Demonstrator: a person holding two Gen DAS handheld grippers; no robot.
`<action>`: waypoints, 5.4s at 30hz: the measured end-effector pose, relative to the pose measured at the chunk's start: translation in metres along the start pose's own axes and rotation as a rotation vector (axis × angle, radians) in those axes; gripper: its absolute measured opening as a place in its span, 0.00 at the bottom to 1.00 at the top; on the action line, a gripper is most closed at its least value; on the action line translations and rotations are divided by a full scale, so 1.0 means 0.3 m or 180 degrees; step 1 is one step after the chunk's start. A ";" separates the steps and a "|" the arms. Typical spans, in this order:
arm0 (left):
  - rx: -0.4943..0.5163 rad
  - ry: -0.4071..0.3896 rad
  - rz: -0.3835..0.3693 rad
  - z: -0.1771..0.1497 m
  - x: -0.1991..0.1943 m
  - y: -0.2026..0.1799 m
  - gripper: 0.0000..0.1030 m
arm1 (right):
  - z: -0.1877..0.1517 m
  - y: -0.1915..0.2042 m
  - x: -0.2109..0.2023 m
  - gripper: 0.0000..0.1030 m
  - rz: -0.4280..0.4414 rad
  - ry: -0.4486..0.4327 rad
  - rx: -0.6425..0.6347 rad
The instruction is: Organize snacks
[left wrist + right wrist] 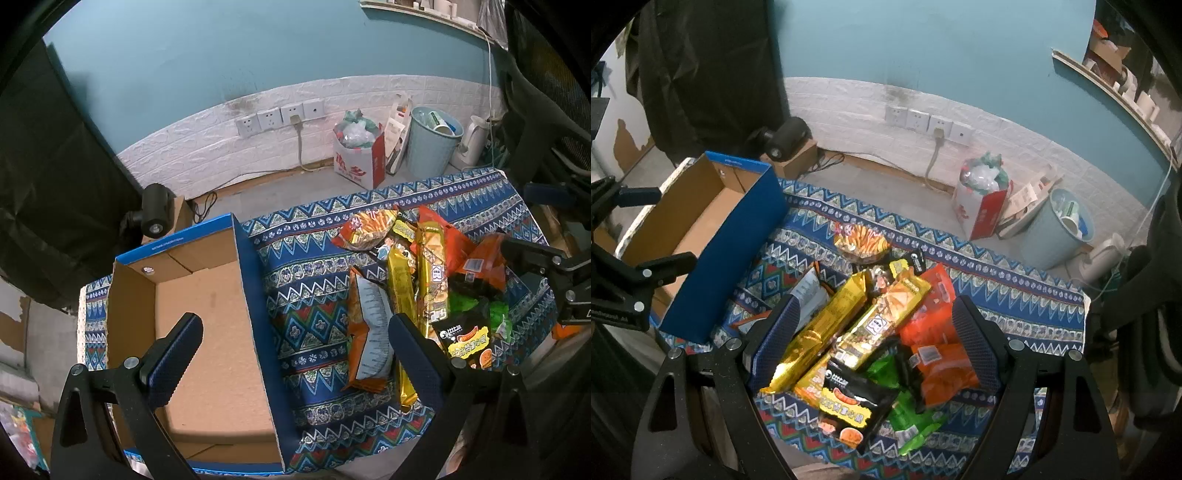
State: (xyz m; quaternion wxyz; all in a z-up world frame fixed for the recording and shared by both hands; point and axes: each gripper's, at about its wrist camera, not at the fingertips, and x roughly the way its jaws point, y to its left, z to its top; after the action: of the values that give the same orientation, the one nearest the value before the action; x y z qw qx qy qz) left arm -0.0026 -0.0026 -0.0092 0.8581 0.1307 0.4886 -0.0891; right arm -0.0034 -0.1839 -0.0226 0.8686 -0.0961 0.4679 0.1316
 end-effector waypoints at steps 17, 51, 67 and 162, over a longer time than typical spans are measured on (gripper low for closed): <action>0.0005 0.0041 0.0012 -0.004 0.019 -0.002 0.99 | -0.004 0.000 0.005 0.81 0.0022 0.0042 0.0007; 0.0069 0.0103 -0.0036 -0.006 0.040 -0.030 0.99 | -0.006 -0.010 0.008 0.81 0.0026 0.0063 -0.0006; 0.0026 0.0356 -0.0067 0.001 0.168 -0.042 0.99 | -0.025 -0.087 0.061 0.81 -0.0030 0.0200 -0.0036; -0.0075 -0.0038 -0.0439 0.079 0.064 -0.018 0.31 | 0.061 -0.071 0.097 0.59 -0.0185 -0.0008 0.0214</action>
State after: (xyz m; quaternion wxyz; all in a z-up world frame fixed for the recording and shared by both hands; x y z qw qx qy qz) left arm 0.0250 -0.0155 -0.0149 0.8543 0.0861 0.4923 -0.1431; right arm 0.0332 -0.1948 -0.0361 0.8754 -0.0803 0.4681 0.0906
